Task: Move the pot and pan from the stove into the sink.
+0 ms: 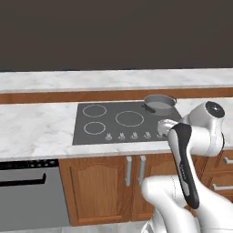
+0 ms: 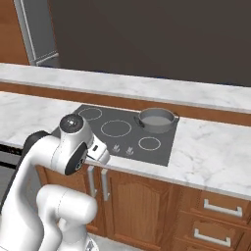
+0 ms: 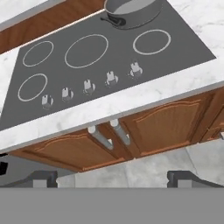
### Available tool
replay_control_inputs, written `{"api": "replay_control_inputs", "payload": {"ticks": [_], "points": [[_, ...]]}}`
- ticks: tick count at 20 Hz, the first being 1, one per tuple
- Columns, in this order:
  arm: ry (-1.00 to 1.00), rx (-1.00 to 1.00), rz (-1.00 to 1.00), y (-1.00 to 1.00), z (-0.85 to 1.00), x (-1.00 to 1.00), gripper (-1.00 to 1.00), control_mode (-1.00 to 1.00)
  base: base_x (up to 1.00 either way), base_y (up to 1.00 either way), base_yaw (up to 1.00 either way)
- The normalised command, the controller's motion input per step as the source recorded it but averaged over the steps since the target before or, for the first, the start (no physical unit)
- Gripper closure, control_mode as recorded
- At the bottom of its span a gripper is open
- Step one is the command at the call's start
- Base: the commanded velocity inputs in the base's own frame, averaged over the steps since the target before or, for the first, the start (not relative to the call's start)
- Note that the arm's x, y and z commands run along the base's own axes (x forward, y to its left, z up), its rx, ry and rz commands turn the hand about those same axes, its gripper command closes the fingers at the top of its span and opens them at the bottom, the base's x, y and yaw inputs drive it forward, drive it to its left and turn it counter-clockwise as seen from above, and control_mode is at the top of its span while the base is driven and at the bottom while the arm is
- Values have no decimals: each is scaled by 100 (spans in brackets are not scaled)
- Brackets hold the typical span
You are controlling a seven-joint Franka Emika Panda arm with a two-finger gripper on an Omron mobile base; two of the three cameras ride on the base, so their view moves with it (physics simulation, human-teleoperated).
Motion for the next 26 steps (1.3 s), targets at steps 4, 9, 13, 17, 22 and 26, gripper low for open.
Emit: {"api": "replay_control_inputs", "payload": {"ticks": [4, 9, 13, 17, 22, 26], "points": [[0, 0, 0, 0, 0, 0, -100, 100, 0, -79, 0], [0, 0, 0, 0, 0, 0, -100, 100, 1, -79, 0], [0, 0, 0, 0, 0, 0, -100, 100, 0, -26, 0], [0, 0, 0, 0, 0, 0, -100, 100, 10, 0, 0], [0, 0, 0, 0, 0, 0, -100, 100, 53, 0, 0], [0, 0, 0, 0, 0, 0, -100, 100, 71, 0, 0]]}}
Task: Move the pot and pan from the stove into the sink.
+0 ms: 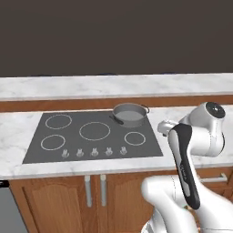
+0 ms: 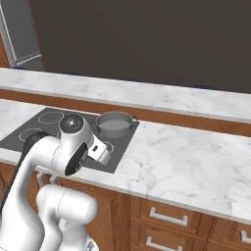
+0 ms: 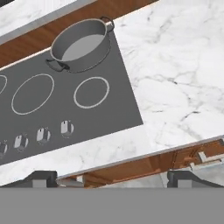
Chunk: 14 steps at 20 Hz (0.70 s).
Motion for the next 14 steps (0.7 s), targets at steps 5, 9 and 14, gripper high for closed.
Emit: {"api": "replay_control_inputs", "payload": {"ticks": [5, 9, 14], "points": [[0, 0, 0, 0, 0, 0, -100, 100, 73, 0, 0], [0, 0, 0, 0, 0, 0, -100, 100, 63, 0, 0], [0, 0, 0, 0, 0, 3, -100, -100, 2, 0, 0]]}}
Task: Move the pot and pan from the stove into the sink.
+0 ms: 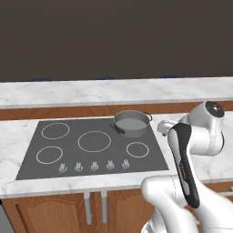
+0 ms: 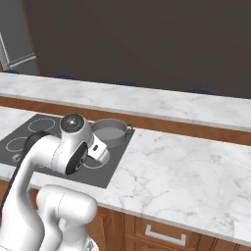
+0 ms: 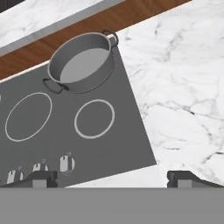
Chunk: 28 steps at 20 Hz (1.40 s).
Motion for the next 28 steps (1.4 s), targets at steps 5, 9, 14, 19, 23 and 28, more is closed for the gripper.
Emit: {"api": "replay_control_inputs", "payload": {"ticks": [5, 9, 14, 19, 23, 28], "points": [[0, 2, 0, 5, 0, 57, -100, -100, 0, 0, 0], [0, 7, 0, 5, 0, 72, -100, -100, 0, 0, 0], [0, 6, 0, 5, 0, 77, -100, -100, 0, 0, 0], [3, 2, -1, 8, 0, 70, -100, -100, 0, 0, 0], [4, 0, -5, 11, 0, 54, -100, -100, 0, 0, 0], [6, 0, -10, 12, 0, 39, -100, -100, 0, 0, 0]]}}
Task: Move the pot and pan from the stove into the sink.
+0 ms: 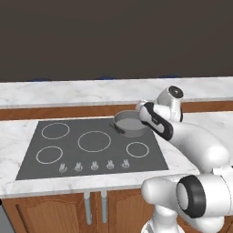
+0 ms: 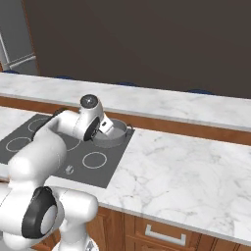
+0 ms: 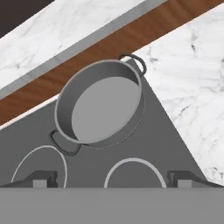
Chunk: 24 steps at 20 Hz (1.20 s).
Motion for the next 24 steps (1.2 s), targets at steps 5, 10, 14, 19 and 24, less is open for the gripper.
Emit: {"api": "replay_control_inputs", "payload": {"ticks": [5, 10, 14, 19, 24], "points": [[5, 0, -22, 2, 0, 24, -100, -100, 0, 0, 0], [0, 1, 0, -2, 0, 0, -100, -100, 0, 0, 0], [0, 3, 0, 0, -17, 0, -100, -100, 0, 0, 0], [7, 10, 0, 0, -25, 0, -100, -100, 0, 0, 0], [3, 1, -1, 0, -24, 0, -100, -100, 0, 0, 0]]}}
